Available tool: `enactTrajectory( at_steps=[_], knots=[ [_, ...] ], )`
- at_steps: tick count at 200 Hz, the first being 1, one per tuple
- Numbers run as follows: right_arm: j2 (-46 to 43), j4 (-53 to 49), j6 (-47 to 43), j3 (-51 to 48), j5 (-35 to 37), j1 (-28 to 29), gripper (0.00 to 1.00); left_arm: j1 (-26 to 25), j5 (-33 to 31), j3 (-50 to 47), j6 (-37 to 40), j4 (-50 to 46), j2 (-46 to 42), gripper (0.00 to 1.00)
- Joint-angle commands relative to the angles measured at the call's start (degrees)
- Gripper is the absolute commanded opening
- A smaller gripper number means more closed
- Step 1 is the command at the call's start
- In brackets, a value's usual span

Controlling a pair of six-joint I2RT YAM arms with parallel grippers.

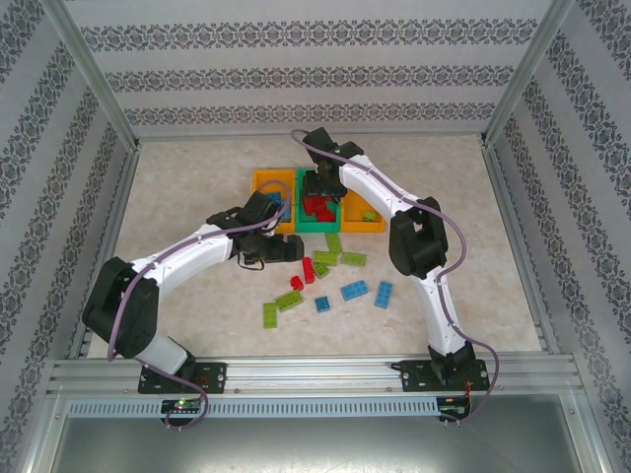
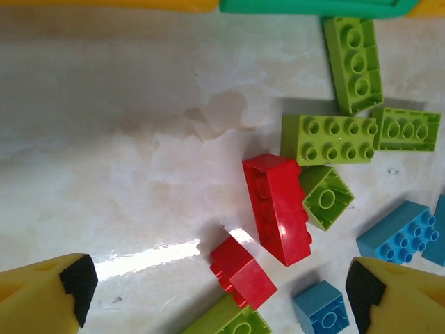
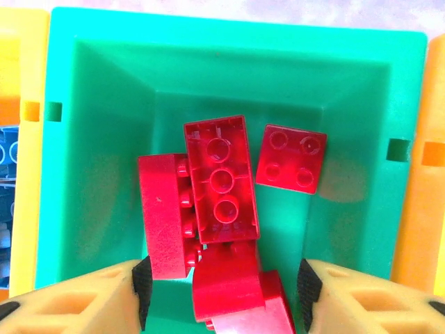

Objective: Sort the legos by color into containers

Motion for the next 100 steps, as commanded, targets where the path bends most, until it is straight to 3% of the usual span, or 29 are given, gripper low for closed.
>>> enactTrajectory(
  at_steps=[1, 100],
  knots=[
    [-3.91, 1.19, 1.7, -2.2, -0.46, 0.27, 0.63, -1.98, -0.88, 3.79, 0.31, -3.09, 2.24, 0.92],
    [-29.57, 18.07, 4.77, -32.99, 0.98, -1.03, 0.87, -5.09, -0.23, 11.22, -3.74, -6.37, 13.65, 0.83]
  ],
)
